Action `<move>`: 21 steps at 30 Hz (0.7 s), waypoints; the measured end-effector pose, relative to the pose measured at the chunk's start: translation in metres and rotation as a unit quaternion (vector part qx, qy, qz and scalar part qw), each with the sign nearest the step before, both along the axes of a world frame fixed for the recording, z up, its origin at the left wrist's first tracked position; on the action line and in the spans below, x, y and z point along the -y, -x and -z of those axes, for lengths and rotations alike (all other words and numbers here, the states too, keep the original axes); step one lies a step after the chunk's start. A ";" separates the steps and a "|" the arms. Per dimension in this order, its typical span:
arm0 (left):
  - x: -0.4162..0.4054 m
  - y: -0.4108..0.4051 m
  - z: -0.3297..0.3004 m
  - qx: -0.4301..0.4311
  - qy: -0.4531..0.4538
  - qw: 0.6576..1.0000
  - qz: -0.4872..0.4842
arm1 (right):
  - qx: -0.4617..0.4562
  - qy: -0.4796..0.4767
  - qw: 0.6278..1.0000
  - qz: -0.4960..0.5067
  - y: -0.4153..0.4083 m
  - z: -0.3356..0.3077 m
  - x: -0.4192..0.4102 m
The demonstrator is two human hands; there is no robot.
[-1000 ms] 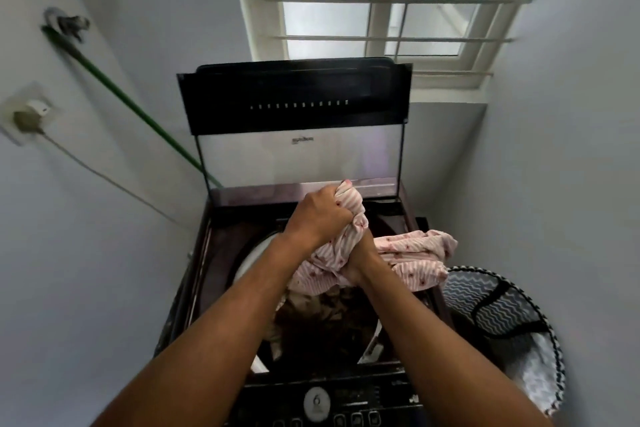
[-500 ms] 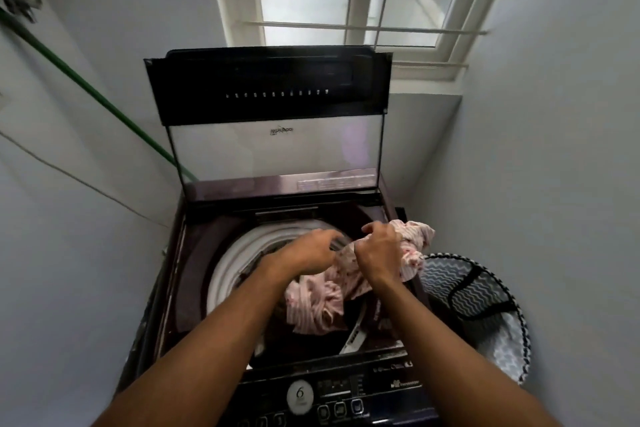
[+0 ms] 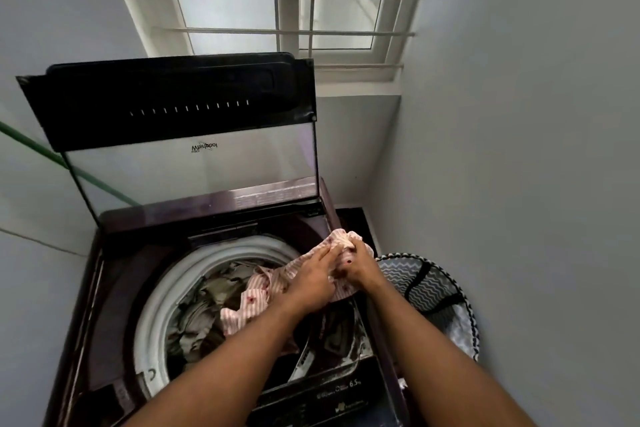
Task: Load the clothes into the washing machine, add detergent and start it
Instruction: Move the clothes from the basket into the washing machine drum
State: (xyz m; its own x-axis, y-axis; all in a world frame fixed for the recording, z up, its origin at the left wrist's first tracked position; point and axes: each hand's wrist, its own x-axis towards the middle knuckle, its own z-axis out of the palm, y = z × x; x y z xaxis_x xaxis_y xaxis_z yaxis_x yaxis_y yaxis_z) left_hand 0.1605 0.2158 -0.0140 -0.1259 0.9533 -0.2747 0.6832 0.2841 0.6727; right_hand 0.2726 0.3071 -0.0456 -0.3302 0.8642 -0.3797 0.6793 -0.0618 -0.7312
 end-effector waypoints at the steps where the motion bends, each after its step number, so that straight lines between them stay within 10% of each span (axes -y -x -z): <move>1: 0.000 0.002 0.002 0.004 -0.001 1.000 -0.013 | 0.005 -0.006 1.000 0.006 0.002 0.000 0.000; 11: 0.013 0.020 -0.006 0.095 -0.016 0.993 -0.065 | 0.197 -0.303 0.932 0.014 0.023 -0.005 0.056; 21: 0.060 0.085 -0.021 0.083 -0.142 0.964 -0.210 | -0.027 -0.332 0.941 -0.055 0.104 -0.061 0.106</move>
State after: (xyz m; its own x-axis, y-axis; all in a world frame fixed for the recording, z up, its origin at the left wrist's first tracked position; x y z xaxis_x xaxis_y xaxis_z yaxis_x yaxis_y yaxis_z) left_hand 0.0751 0.1560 0.0068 -0.4934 0.8677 -0.0604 0.4243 0.3007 0.8541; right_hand 0.1681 0.2013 0.0149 -0.4349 0.8647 0.2514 0.6153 0.4892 -0.6181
